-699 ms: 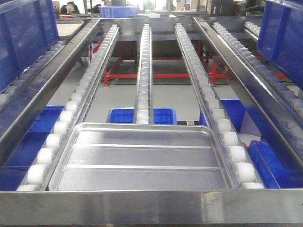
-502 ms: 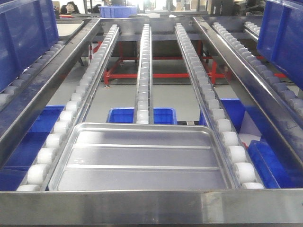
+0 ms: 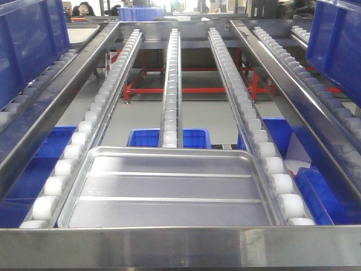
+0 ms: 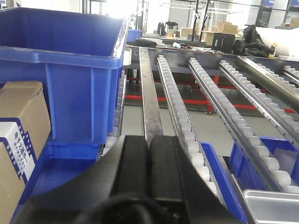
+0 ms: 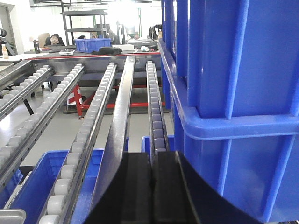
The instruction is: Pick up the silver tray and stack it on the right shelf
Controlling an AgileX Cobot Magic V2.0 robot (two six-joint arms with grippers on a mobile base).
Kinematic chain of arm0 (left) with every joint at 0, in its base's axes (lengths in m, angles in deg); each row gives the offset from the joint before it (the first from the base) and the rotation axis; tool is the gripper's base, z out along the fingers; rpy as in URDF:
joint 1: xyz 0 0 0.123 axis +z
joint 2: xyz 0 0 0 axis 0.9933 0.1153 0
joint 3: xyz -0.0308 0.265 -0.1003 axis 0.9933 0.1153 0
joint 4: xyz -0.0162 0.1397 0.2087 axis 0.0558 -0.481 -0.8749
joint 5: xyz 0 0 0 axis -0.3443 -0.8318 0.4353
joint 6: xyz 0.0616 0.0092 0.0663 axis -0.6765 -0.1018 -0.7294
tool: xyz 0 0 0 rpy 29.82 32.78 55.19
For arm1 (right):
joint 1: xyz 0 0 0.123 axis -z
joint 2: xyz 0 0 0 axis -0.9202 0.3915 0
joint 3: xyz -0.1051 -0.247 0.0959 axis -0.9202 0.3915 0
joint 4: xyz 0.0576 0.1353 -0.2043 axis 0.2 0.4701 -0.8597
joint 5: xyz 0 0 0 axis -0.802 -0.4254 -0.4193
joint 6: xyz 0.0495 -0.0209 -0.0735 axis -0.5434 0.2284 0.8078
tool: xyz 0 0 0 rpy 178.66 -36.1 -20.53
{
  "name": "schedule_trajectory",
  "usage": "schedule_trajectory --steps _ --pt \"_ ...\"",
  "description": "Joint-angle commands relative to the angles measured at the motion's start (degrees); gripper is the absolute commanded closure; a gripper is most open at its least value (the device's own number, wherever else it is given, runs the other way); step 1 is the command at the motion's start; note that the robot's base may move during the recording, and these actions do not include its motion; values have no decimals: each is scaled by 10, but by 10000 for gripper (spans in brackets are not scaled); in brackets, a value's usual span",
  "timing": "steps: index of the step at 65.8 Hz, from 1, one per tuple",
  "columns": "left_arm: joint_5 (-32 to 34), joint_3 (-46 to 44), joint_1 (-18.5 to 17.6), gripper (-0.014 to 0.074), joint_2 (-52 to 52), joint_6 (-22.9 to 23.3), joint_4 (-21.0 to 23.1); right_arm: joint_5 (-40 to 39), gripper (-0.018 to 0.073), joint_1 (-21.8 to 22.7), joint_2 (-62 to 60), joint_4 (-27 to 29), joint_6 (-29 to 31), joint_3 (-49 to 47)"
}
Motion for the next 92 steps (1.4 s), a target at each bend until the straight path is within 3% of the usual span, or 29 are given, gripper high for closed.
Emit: schedule_trajectory --steps 1,12,21,39,50,67,77,84,92 --pt "45 14 1 696 -5 1 0 -58 507 4 -10 -1 5 -1" --pt "-23 -10 0 696 -1 3 50 -48 507 -12 4 -1 4 -14" --pt "-102 -72 0 696 34 3 49 32 507 -51 69 -3 4 -66" --pt "-340 -245 0 696 244 3 73 134 507 -133 297 -3 5 -207" --pt "-295 -285 0 696 381 3 71 165 507 -152 436 -3 5 -271" --pt "-266 -285 0 696 511 3 80 143 507 -152 538 -2 -1 -275" --pt "-261 -292 0 696 544 3 119 166 507 -152 567 21 -18 -288" --pt "-267 -313 -24 689 557 3 136 258 502 -152 604 64 -31 -330" --pt "-268 -342 -75 689 583 4 128 269 487 -152 647 71 -45 -362"
